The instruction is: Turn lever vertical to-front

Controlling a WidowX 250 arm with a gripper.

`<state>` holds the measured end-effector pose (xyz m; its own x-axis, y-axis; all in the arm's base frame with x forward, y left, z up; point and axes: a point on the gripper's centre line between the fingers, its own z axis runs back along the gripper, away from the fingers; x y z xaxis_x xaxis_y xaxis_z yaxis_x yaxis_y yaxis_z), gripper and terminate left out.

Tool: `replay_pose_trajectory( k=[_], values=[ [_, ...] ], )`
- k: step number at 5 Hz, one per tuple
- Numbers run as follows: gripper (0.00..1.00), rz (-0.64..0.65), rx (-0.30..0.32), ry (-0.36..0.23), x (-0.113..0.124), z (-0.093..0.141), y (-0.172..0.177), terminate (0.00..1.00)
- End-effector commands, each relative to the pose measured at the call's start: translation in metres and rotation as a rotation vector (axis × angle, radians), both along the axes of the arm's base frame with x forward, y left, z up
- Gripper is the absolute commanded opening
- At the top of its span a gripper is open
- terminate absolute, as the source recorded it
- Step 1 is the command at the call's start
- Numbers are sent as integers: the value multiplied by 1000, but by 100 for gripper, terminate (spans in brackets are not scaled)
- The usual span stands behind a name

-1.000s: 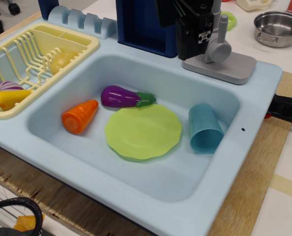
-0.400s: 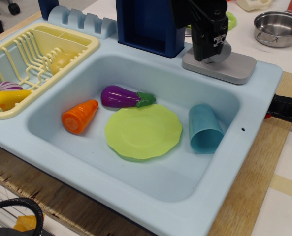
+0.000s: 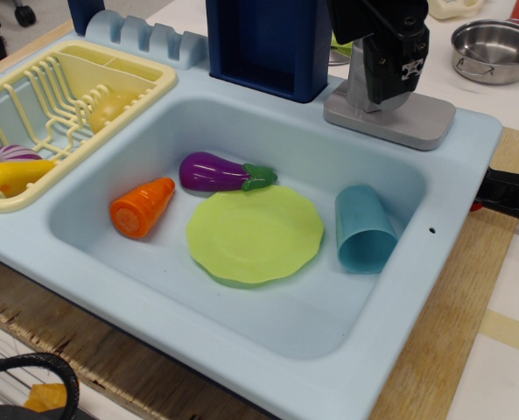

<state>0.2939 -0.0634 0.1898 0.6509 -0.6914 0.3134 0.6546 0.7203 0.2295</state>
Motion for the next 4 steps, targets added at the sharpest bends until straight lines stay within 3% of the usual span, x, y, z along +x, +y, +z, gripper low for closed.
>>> replay_pose_trajectory(
  k=[1, 2, 3, 4],
  values=[
    [100, -25, 2, -47, 10, 13, -6, 0],
    [100, -26, -4, -35, 15, 13, -8, 0],
    [0, -21, -11, -21, 19, 12, -11, 0],
    [0, -15, -20, -17, 21, 11, -15, 0]
  ],
)
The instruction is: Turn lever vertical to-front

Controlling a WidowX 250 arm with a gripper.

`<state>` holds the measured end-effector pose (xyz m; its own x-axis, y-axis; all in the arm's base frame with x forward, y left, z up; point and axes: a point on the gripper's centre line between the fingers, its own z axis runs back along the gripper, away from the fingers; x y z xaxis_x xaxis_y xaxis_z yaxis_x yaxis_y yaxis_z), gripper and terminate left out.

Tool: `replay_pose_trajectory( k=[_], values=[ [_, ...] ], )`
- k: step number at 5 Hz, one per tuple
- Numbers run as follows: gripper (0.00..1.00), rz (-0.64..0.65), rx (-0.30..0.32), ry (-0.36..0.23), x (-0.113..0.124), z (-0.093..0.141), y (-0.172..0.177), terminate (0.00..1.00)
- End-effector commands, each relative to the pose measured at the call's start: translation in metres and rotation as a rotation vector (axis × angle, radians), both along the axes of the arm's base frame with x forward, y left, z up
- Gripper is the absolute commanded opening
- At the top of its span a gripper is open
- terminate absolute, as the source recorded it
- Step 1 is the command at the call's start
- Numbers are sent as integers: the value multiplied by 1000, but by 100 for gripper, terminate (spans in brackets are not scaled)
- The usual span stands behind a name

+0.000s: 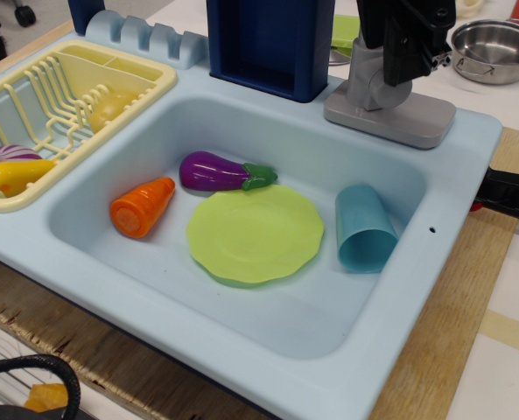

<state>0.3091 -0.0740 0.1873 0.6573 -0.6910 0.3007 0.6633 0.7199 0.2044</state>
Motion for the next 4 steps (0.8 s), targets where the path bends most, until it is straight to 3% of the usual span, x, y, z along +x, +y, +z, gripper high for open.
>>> replay_pose_trajectory(
  k=[1, 4],
  values=[
    [0, 3, -14, -27, 5, 14, -5, 0],
    [0, 126, -55, 40, -38, -8, 9, 0]
  ],
)
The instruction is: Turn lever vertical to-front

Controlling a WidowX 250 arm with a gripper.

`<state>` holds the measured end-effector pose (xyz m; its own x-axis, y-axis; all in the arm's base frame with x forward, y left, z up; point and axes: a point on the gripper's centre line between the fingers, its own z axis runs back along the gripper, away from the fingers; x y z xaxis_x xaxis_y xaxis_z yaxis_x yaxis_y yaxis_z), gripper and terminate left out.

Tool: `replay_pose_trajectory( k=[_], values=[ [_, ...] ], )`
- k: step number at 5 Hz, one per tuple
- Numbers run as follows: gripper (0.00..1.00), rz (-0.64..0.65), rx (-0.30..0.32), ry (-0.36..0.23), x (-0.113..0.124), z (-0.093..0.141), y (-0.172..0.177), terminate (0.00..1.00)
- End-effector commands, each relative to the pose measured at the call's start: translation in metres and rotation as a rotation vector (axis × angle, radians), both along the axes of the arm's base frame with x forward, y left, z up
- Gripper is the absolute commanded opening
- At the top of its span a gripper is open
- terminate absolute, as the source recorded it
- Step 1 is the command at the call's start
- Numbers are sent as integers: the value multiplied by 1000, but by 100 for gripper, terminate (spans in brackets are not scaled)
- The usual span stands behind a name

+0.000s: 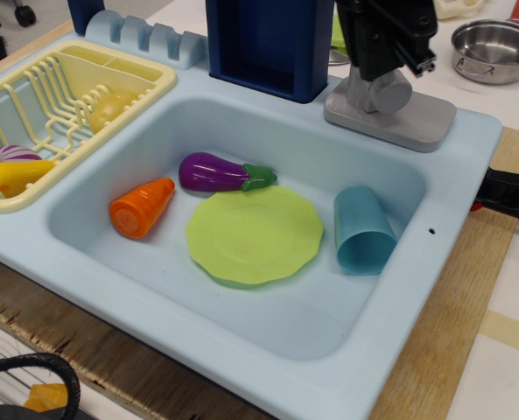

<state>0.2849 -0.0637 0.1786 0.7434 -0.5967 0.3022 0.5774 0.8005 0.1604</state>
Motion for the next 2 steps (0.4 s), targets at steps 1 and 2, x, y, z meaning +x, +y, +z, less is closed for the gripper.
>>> replay_pose_trajectory(
  k=[1, 2],
  values=[
    [0, 29, -43, 42, -23, -12, 4, 0],
    [0, 40, -73, 89, -26, -32, 10, 0]
  ],
)
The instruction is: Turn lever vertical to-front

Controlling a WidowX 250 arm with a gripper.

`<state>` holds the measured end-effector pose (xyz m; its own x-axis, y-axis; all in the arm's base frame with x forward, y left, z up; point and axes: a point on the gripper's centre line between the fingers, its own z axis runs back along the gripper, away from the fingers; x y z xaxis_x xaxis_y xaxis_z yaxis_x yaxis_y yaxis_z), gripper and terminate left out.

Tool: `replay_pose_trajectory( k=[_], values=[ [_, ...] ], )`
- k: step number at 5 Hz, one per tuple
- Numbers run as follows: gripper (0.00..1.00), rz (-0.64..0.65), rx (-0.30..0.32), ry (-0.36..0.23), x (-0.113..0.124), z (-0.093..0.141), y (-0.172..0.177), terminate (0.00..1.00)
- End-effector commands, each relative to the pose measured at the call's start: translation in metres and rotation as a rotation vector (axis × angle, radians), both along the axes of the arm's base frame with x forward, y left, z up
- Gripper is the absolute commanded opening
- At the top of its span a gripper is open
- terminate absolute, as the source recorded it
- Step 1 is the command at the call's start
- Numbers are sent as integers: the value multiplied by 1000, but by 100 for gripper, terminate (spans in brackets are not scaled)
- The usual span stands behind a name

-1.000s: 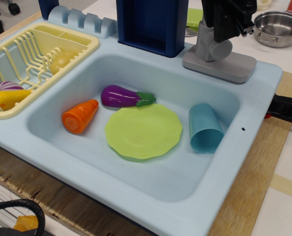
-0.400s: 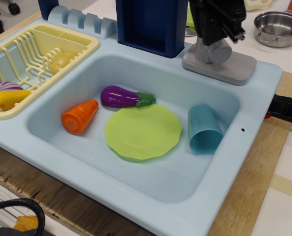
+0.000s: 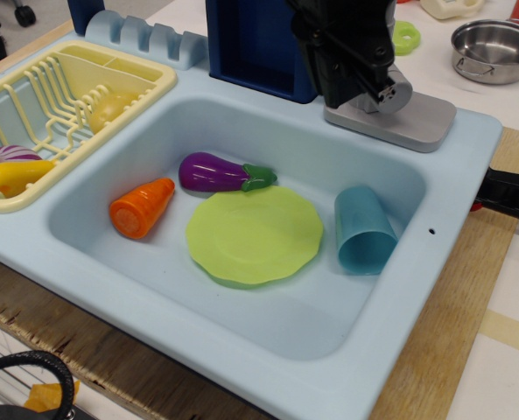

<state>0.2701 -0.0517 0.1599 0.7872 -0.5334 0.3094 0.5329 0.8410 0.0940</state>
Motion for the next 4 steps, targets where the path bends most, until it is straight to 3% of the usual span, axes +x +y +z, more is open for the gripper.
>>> replay_pose_trajectory(
  k=[1, 2, 3, 4],
  values=[
    [0, -21, -50, 109, -9, -33, 0, 0],
    [0, -28, -73, 141, -5, -47, 1, 0],
    [100, -4, -75, 173, -13, -40, 2, 0],
    [100, -4, -75, 173, -13, -40, 2, 0]
  ],
)
